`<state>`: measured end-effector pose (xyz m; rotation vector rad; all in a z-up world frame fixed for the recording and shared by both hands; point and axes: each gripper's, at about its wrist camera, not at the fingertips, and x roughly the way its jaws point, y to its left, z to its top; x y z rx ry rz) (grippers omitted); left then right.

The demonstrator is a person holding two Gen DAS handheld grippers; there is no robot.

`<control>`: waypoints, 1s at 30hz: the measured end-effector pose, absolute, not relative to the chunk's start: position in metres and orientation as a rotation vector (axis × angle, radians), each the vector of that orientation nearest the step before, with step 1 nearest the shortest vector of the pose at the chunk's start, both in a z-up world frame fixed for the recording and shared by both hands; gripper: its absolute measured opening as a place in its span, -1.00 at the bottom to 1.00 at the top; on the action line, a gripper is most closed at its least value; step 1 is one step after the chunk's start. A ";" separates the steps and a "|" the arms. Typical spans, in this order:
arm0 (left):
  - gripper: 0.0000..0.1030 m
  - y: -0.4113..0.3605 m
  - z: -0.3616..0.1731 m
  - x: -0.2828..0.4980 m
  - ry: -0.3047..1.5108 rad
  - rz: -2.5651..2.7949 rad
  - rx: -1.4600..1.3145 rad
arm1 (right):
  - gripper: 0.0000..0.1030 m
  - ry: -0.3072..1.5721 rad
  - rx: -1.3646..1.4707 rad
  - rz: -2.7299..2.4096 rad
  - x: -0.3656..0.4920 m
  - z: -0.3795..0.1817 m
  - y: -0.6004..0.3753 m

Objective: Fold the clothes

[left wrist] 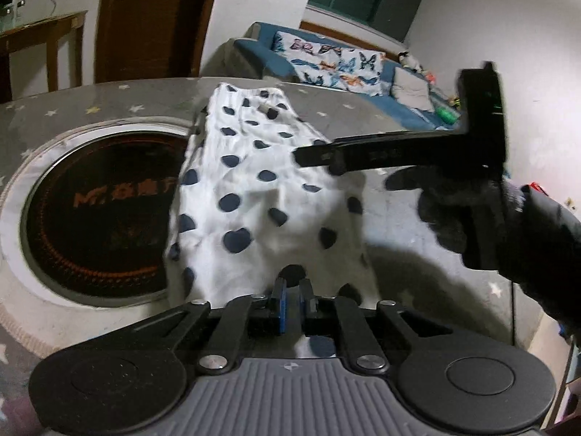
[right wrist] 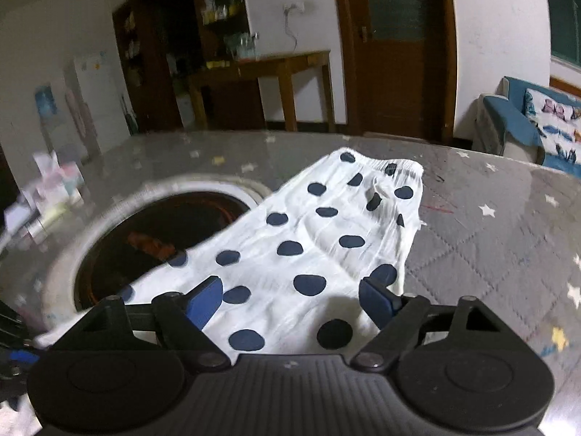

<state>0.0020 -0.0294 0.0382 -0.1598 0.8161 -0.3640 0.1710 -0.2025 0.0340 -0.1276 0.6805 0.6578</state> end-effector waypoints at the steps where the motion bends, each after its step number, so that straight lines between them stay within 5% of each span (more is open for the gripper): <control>1: -0.83 -0.031 0.036 0.003 0.821 -0.367 -0.162 | 0.59 0.689 -0.165 0.648 0.174 0.032 -0.196; 30: -0.77 -0.009 0.015 0.000 0.839 -0.453 -0.348 | 0.53 0.779 -0.271 0.516 0.344 0.020 -0.104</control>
